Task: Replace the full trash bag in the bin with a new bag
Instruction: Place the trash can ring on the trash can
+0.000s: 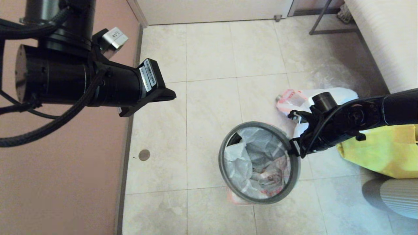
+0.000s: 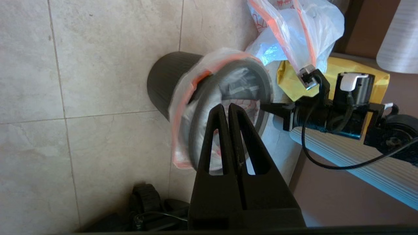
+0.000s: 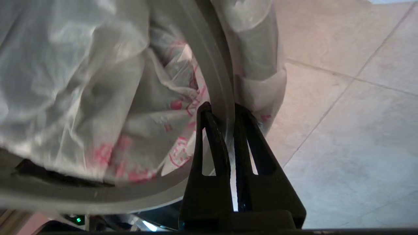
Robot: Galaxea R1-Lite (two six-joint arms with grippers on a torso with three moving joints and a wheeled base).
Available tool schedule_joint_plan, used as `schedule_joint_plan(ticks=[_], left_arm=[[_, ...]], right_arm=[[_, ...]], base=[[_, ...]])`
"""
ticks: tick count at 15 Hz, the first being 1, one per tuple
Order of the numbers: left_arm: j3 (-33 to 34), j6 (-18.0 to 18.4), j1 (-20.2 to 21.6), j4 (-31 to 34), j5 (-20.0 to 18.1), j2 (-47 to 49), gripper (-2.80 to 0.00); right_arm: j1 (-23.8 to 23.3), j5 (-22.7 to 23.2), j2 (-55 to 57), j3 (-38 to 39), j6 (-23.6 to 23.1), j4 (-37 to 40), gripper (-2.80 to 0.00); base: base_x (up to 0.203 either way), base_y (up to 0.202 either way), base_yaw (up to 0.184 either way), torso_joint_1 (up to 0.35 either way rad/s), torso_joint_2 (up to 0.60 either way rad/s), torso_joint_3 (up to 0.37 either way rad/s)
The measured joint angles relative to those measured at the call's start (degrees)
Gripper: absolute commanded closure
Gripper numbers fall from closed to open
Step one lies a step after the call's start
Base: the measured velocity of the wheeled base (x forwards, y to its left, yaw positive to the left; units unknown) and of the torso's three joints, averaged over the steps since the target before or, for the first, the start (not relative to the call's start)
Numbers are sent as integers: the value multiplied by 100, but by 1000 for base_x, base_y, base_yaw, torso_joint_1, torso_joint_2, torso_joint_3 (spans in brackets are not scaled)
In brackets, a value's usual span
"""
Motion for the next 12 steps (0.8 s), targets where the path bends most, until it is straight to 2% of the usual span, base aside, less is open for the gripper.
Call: schedule_joint_plan(ticks=[6, 12], left_arm=[[33, -11, -69, -1, -4, 18, 0], [40, -9, -130, 10, 7, -17, 0]], right_arm=[[16, -154, -46, -14, 2, 7, 0], [123, -477, -583, 597, 2, -28, 0]], base=[[0, 0, 0, 0, 0, 0], [0, 0, 0, 0, 0, 0]])
